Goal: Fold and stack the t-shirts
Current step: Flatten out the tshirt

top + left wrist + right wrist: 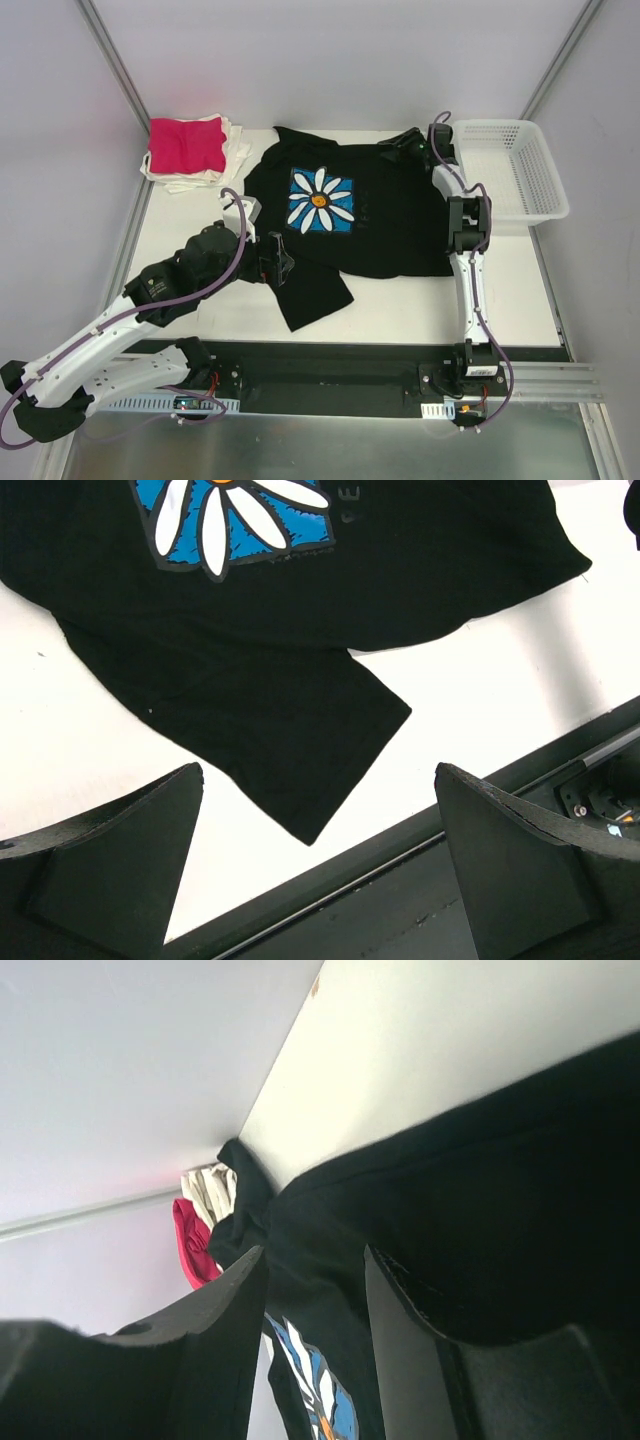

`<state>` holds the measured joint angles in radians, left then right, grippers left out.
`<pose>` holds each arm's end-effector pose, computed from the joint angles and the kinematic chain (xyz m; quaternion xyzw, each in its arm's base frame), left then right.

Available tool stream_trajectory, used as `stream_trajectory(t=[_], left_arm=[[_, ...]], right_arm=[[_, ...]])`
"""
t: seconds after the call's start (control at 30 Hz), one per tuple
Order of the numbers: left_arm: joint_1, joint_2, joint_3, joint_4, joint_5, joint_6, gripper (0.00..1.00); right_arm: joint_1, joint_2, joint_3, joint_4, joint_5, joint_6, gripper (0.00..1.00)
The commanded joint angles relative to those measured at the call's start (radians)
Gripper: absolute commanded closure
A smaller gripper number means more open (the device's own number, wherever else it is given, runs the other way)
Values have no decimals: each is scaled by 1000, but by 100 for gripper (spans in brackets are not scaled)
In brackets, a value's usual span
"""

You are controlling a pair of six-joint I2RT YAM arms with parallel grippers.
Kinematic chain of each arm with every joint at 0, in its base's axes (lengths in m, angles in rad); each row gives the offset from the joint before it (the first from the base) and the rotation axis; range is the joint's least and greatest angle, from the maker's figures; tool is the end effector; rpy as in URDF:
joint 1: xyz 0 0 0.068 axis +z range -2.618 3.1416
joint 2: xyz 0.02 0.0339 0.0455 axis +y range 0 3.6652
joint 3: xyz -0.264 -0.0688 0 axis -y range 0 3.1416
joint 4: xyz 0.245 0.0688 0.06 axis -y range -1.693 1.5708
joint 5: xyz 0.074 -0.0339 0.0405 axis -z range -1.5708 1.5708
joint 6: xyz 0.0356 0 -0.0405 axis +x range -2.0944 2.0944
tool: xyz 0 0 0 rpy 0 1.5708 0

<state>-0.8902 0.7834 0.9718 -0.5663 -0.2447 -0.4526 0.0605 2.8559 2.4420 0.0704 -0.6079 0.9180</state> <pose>0.1094 -0.1215 0.3646 0.1113 0.8165 -0.2678 0.4993 0.6166 0.0577 0.1095 0.1676 0.7811 0.4742 0.3700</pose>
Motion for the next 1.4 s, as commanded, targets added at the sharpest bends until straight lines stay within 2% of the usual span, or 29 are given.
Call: stream_trajectory(t=[0.0,0.23,0.33,0.43,0.47,0.5,0.57,0.6,0.67,0.7,0.73,0.8,0.83,0.97,1.17,1.37], left_arm=[[-1,-15,-1,3,11,-1,1],[-1,-19,-16,25,48,2,1],[-1,5,-27,34,58,12,1],[-1,51,-50,42,68,14,1],[-1,63,-64,43,83,14,1],[-3,74,-70,43,97,9,1],[-3,99,-94,45,140,3,1],[-3,102,-107,51,151,-3,1],[-3,99,-143,62,171,-11,1],[-3,97,-153,68,188,-11,1],[-1,96,-157,69,194,-3,1],[-1,102,-159,75,209,15,1],[-1,117,-145,77,216,40,1],[-1,189,-87,77,243,103,1],[-1,238,-93,187,281,163,1],[-3,355,-88,158,378,213,2]], right_arm=[[-11,26,12,-32,62,2,53],[-2,-1,-1,31,-2,24,51],[-5,-94,-30,35,-75,-7,50],[-16,-298,-174,23,-118,-109,50],[-21,-355,-275,-4,-122,-141,49],[-24,-477,-323,-21,-122,-175,49],[-30,-596,-446,-66,-101,-302,48],[-30,-725,-571,-114,-84,-355,47],[-31,-855,-700,-182,-14,-480,46],[-30,-915,-857,-184,8,-505,46],[-31,-1032,-927,-184,32,-521,46],[-39,-1128,-1082,-152,95,-542,46],[-44,-1215,-1215,-141,112,-538,46],[-57,-1345,-1500,26,146,-498,49],[-59,-1475,-1815,118,230,-489,53],[-97,-1579,-1907,140,228,-470,53]])
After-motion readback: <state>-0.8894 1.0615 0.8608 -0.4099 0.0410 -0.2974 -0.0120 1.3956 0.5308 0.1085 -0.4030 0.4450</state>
